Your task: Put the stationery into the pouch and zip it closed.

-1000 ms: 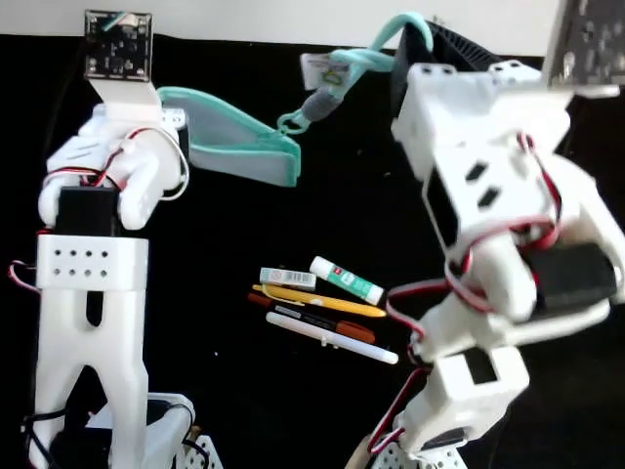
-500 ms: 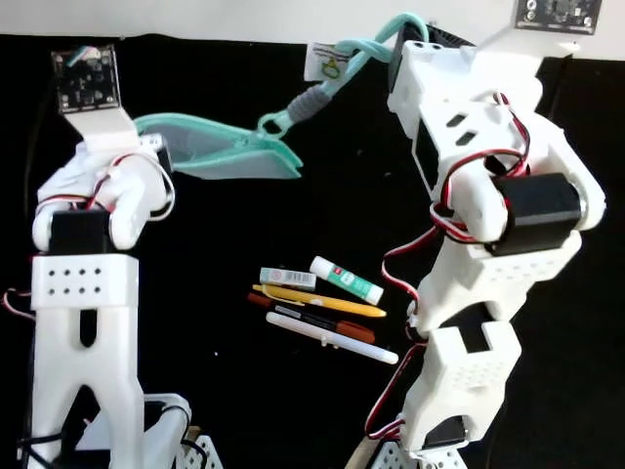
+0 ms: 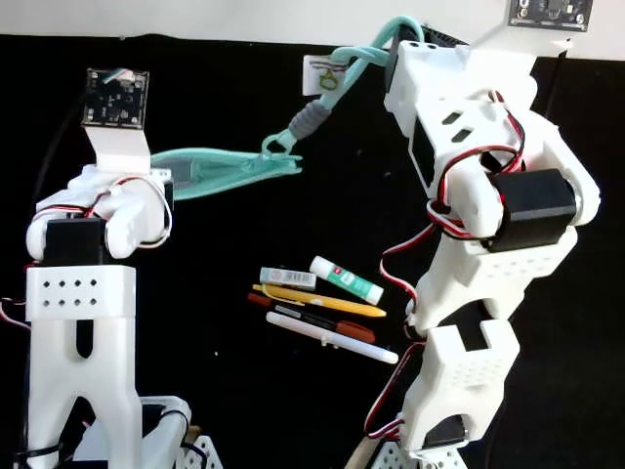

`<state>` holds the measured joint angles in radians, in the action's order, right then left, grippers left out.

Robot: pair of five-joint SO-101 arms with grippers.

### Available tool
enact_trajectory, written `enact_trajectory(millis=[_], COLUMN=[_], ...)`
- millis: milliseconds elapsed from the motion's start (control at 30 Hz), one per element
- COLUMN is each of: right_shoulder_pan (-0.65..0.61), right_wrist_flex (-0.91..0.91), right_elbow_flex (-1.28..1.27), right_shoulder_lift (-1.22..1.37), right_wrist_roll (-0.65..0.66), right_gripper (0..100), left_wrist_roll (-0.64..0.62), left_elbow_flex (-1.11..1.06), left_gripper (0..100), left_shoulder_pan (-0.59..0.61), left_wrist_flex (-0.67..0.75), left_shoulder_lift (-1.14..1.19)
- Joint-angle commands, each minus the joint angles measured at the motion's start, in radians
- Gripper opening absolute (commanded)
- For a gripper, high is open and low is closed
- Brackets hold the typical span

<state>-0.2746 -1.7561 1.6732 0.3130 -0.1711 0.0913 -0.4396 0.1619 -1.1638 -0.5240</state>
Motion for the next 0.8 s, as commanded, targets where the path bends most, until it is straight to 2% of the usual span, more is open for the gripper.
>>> enact_trajectory(millis=[0,67,267,400,767], right_shoulder_pan=[0.015,0.015,0.015,0.015,0.015], right_wrist_flex=[-0.008,-0.008,-0.008,-0.008,-0.008], right_elbow_flex=[0.081,0.081,0.081,0.081,0.058], right_shoulder_lift=[-0.007,-0.007,-0.007,-0.007,-0.005], right_wrist_roll=[-0.006,-0.006,-0.006,-0.006,-0.006], right_gripper=[0.9,0.9,0.9,0.9,1.2], left_wrist_roll=[0.014,0.014,0.014,0.014,0.006], left_elbow_flex=[-0.012,-0.012,-0.012,0.007,0.295], left_gripper=[8,11,11,0,1], left_shoulder_pan=[-0.018,-0.030,-0.027,-0.027,-0.031], left_wrist_flex=[-0.051,-0.064,-0.055,-0.057,-0.064], left_shoulder_lift=[0.008,0.008,0.008,0.008,0.010])
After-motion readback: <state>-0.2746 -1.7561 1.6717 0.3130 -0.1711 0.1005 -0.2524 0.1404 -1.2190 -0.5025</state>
